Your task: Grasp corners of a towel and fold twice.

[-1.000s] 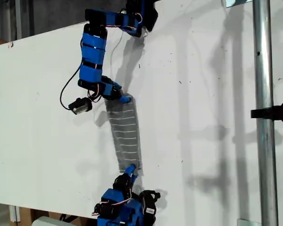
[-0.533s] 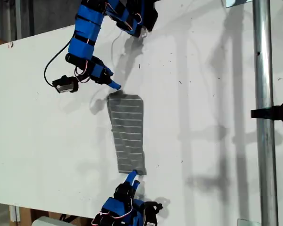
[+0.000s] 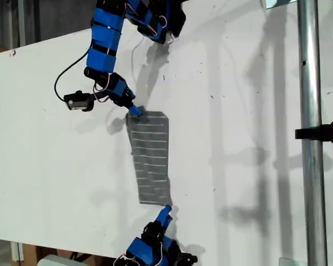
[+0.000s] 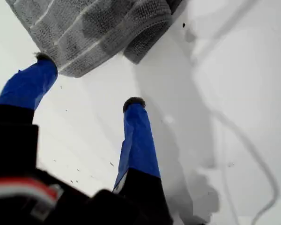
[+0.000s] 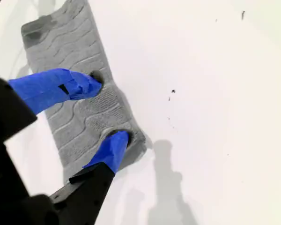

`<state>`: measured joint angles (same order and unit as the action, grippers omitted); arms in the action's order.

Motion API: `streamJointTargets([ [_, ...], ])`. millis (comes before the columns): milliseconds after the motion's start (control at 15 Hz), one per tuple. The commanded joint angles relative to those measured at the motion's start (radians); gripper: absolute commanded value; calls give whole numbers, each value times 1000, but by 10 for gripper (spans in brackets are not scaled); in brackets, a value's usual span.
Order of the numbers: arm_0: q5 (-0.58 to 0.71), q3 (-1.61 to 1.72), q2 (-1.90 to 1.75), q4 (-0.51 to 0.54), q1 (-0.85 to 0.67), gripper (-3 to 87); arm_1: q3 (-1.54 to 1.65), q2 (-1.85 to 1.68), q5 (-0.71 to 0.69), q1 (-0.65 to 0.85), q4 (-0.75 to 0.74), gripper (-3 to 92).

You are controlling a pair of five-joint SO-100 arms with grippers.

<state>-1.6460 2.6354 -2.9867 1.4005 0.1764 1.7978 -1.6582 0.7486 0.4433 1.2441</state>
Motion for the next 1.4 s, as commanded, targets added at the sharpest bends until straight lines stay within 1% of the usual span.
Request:
streamJointTargets([
  [0,3,25,-46,-43,149,193,3,37,21,72,-147,355],
  [67,15,55,-103,-66,222,175,-5,84,21,100,-187,370],
  [133,5,126,-255,-69,276,166,-15,135,21,121,-212,378],
  [200,32,230,-495,-61,295,158,-35,190,15,135,-224,390],
  [333,60,255,-492,-83,287,159,-63,267,14,127,-222,401],
  [533,71,256,-492,-86,270,161,-80,293,14,58,-216,404],
  [733,80,253,-492,-84,258,162,-255,457,12,-5,-196,387],
  [800,78,253,-492,-84,258,162,-348,531,15,-32,-172,337],
  [933,80,250,-492,-83,249,162,-469,629,43,-44,-161,46],
  [1000,83,249,-492,-81,247,162,-477,630,43,-38,-163,-1],
  [1133,84,247,-492,-80,245,162,-443,558,37,-25,-61,-1],
  [1267,95,244,-492,-81,244,161,-255,353,54,-40,77,-1],
  [1333,98,250,-492,-86,244,162,-130,213,87,-69,144,-1],
])
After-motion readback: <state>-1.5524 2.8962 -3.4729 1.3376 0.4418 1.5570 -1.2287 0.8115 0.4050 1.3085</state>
